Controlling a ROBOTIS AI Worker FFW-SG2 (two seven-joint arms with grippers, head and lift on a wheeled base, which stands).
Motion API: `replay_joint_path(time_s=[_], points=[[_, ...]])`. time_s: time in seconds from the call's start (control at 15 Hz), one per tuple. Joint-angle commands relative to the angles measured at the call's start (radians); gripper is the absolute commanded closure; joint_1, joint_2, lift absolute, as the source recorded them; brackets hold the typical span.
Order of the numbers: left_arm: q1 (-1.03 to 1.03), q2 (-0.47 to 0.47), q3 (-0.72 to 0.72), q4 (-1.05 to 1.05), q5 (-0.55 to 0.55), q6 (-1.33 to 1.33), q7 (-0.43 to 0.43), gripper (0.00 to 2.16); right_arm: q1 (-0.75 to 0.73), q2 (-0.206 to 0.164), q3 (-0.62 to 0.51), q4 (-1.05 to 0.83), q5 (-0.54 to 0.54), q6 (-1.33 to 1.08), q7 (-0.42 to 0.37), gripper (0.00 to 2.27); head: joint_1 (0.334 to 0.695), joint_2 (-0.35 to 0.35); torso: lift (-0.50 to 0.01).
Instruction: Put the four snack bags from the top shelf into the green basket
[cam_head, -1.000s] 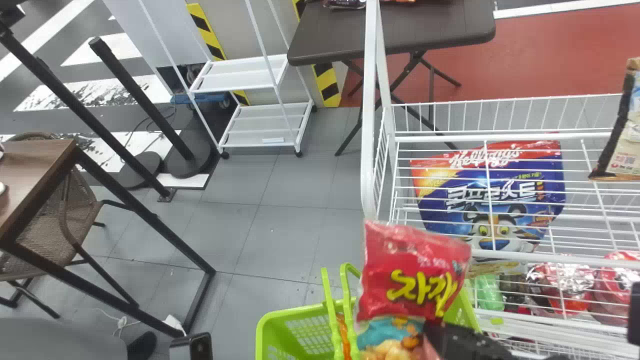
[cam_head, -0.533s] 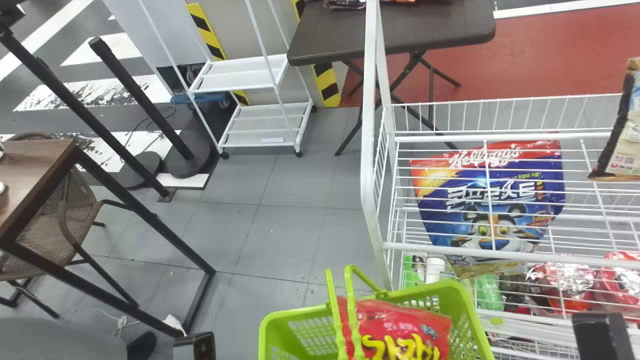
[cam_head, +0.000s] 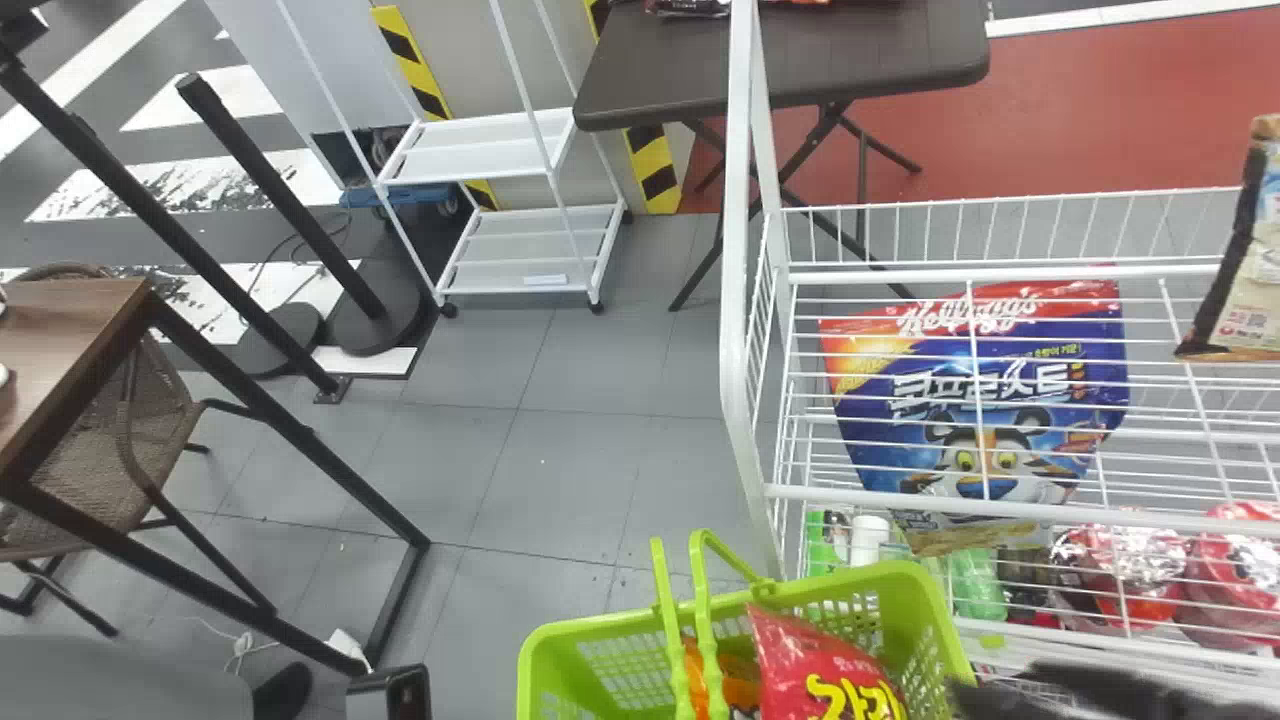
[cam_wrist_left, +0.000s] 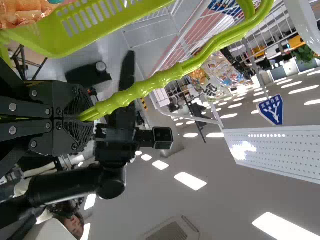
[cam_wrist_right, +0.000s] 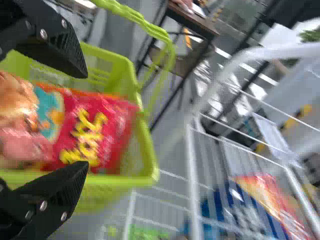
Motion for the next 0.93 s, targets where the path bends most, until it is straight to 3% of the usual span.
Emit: replay_joint_path(time_s=[0.0,0.07,0.13,0.33,0.53,0.87], points=[[0.001,-0.004,0.000,0.000,0.004,0.000,-0.011,2.15,-0.065,0.033,-0.104,0.010,0.073,-0.035,-0.007,0.06,0.695,0.315,-0.006],[0.003,-0.004,0.000,0.000,0.007,0.000,-0.011,2.15,-0.109,0.068,-0.136,0.035,0.139,-0.035,-0.007,0.06,0.695,0.168,-0.006],[0.004,-0.004,0.000,0.000,0.007,0.000,-0.011,2.15,-0.155,0.090,-0.155,0.076,0.198,-0.075,-0.008,0.06,0.695,0.097,-0.006],[0.010,-0.004,0.000,-0.006,0.011,0.000,-0.011,2.15,-0.267,0.091,-0.159,0.228,0.327,-0.263,-0.030,0.07,0.695,-0.060,-0.006],[0.017,-0.004,0.002,-0.006,0.014,0.000,-0.011,2.15,-0.367,0.087,-0.165,0.354,0.415,-0.370,-0.031,0.07,0.695,-0.179,-0.006],[0.018,-0.004,0.003,-0.003,0.019,-0.003,-0.011,2.15,-0.477,0.082,-0.144,0.480,0.577,-0.407,-0.108,0.07,0.695,-0.267,-0.006]])
